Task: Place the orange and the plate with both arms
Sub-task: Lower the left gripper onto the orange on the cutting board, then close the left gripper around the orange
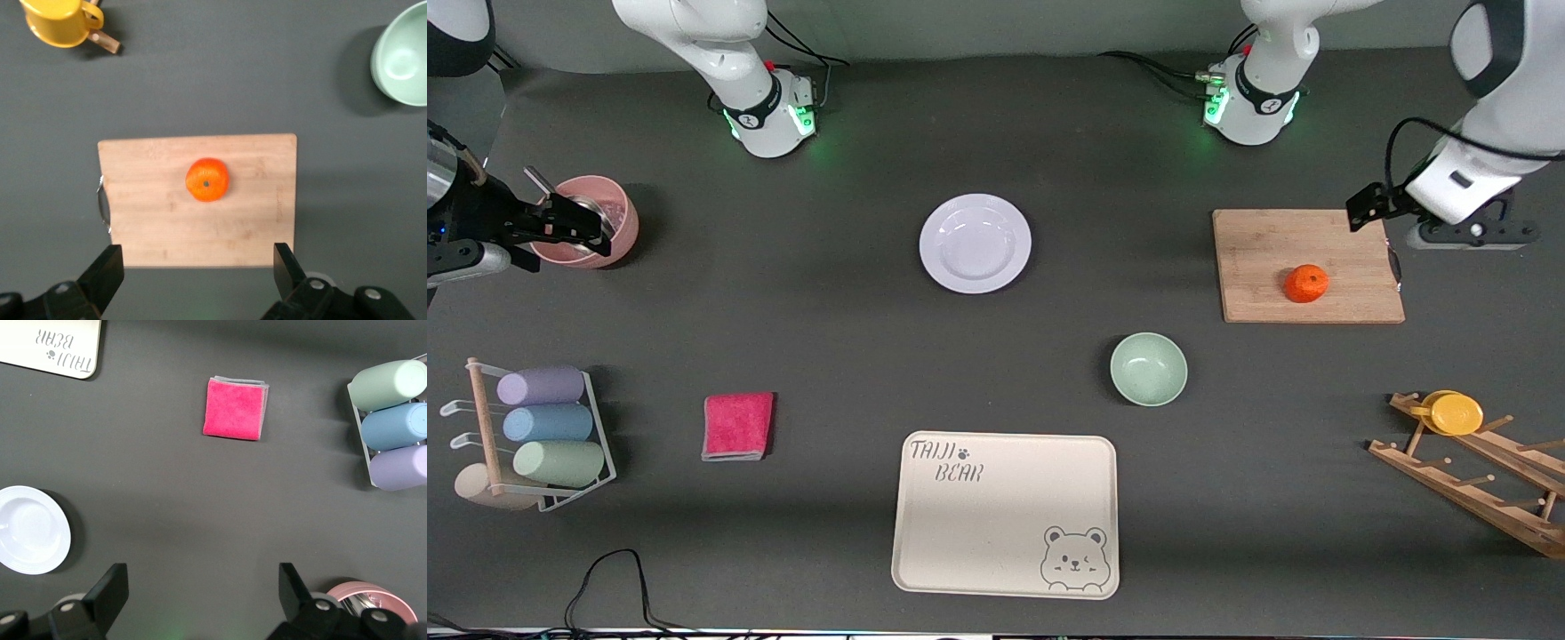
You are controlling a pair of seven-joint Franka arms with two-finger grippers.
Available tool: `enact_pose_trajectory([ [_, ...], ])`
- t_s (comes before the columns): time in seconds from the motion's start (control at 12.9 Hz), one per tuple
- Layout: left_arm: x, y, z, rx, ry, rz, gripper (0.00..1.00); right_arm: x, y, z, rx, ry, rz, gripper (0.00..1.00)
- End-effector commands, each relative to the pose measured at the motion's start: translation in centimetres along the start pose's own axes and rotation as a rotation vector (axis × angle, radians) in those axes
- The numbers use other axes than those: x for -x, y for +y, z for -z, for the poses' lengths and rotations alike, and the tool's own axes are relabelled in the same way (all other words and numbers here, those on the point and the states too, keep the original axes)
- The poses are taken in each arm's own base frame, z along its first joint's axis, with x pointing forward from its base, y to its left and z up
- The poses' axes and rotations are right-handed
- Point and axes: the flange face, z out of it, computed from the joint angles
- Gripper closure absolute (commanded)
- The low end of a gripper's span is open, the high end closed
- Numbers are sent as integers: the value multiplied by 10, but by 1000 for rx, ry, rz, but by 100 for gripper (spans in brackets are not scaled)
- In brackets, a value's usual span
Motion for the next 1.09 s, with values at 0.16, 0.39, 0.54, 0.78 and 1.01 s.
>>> enact_pose_trajectory([
  [0.16, 13, -3, -79, -21, 128, -13, 0, -8, 7, -4, -24, 6, 13, 0],
  [0.39, 9, -11, -117, -29, 119, -28, 0, -10, 9, -9, -28, -4, 3, 0],
  [0.54, 5, -15, -140, -15, 99, -22, 0, -9, 10, -12, -30, -16, 0, 0],
  [0.78, 7, -22, -176, 4, 69, -6, 0, -7, 10, -18, -35, -34, -1, 0],
  [1.01, 14, -20, -208, 21, 58, 5, 0, -2, 21, -28, -46, -63, -21, 0],
])
